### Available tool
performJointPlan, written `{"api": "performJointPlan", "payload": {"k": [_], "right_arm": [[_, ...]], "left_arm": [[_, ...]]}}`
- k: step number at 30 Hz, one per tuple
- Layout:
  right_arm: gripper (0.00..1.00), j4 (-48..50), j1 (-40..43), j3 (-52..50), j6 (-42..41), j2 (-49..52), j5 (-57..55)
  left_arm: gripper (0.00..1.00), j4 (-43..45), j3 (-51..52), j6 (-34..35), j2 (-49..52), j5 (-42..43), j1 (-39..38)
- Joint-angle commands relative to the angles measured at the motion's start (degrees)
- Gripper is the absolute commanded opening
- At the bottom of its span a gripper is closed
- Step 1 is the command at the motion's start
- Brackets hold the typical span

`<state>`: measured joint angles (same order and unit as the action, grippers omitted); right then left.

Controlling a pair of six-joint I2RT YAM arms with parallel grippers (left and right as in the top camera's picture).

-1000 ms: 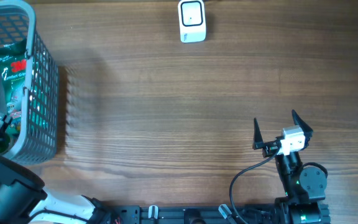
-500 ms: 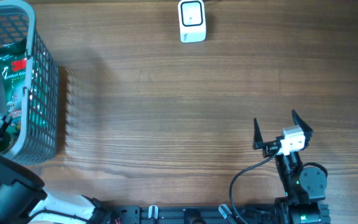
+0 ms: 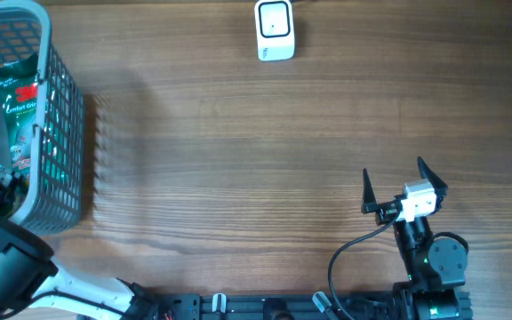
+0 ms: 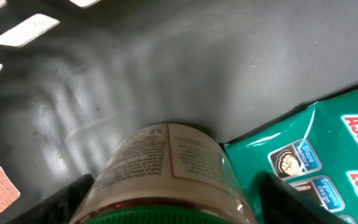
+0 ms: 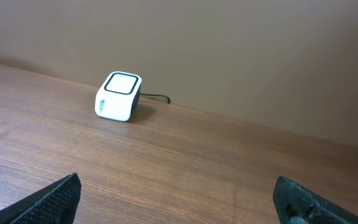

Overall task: Scan the item barcode
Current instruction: 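Lift the jar out and carry it toward the white scanner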

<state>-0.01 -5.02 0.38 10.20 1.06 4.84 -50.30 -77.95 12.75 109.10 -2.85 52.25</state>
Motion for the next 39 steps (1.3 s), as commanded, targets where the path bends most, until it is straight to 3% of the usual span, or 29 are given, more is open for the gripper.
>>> {"api": "performJointPlan", "payload": {"k": [1,4,20,28,39], "right_arm": [[1.00,0.2,-0.3,-0.1,0.2,-0.1,-0.5],[1.00,0.2,-0.3,-0.1,0.3,-0.1,-0.5],[0.99,0.1,-0.3,-0.1,0.2,-0.1,-0.5],[1.00,0.1,-0.3,-0.1,0.3,-0.1,-0.5],[1.00,0.1,-0.3,-0.1,0.3,-0.1,-0.5]], "left_arm": [[0.66,-0.1,-0.1,-0.3,0.7,0.9,0.2],[0.61,-2.1,-3.0,-0.3,0.2,0.9,-0.8],[0.60,-20.1,-35.2,3.2,-6.0,1.9,-16.4],[0.60,-18.2,-37.3,5.3,-12.9,3.7,-26.9],[0.61,-17.6,-37.2,6.2,-10.6,2.4,-56.1]]}}
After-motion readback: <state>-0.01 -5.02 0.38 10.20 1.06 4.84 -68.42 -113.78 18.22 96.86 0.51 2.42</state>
